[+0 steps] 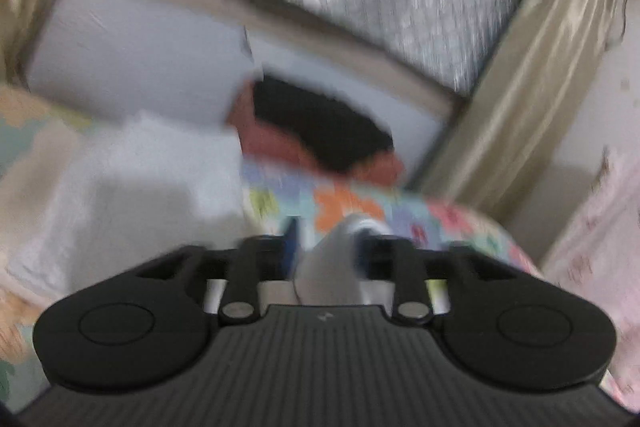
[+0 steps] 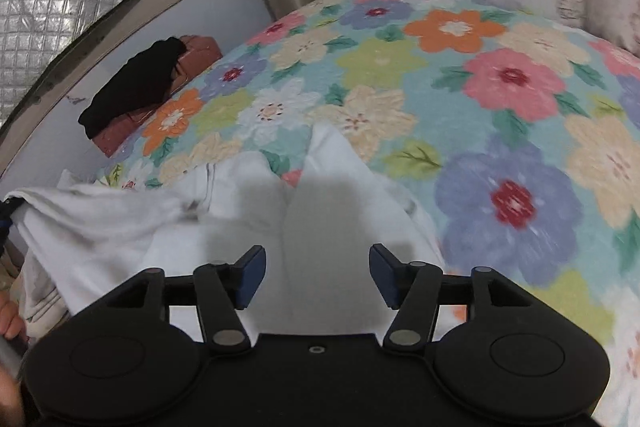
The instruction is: Fold clothes
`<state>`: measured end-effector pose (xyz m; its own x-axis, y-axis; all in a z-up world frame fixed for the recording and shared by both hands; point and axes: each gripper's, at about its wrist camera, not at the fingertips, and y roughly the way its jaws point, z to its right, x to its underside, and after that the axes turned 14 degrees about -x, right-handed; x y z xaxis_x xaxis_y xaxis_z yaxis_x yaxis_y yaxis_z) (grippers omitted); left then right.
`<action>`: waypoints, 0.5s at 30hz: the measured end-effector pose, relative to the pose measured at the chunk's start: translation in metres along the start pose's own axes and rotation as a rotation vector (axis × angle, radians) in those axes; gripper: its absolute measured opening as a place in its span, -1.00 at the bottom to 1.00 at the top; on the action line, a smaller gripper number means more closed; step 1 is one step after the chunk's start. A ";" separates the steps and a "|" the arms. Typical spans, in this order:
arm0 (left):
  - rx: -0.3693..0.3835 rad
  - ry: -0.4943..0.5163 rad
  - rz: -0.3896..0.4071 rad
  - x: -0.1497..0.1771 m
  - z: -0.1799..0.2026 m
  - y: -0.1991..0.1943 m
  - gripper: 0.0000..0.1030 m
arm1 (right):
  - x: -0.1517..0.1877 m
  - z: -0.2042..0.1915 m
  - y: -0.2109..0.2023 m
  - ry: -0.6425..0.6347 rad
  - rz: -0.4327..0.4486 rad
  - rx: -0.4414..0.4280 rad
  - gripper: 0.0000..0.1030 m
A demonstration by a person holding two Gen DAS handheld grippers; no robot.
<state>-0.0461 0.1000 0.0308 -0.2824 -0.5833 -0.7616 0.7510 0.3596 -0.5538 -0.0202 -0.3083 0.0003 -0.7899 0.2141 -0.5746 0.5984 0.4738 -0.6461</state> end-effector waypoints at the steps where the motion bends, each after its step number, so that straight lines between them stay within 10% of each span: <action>1: 0.022 0.011 -0.063 -0.002 0.000 0.007 -0.13 | -0.003 0.001 0.008 0.001 -0.015 -0.002 0.23; 12: 0.242 0.401 -0.256 0.018 0.066 0.020 0.12 | -0.041 0.025 0.075 -0.015 -0.085 0.126 0.46; 15: 0.253 0.551 -0.325 0.050 0.111 0.041 0.48 | -0.043 0.039 0.095 0.002 -0.107 0.112 0.65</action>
<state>0.0371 0.0052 0.0075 -0.7292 -0.1529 -0.6670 0.6739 0.0083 -0.7387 0.0752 -0.3057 -0.0558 -0.8500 0.1690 -0.4989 0.5220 0.3961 -0.7554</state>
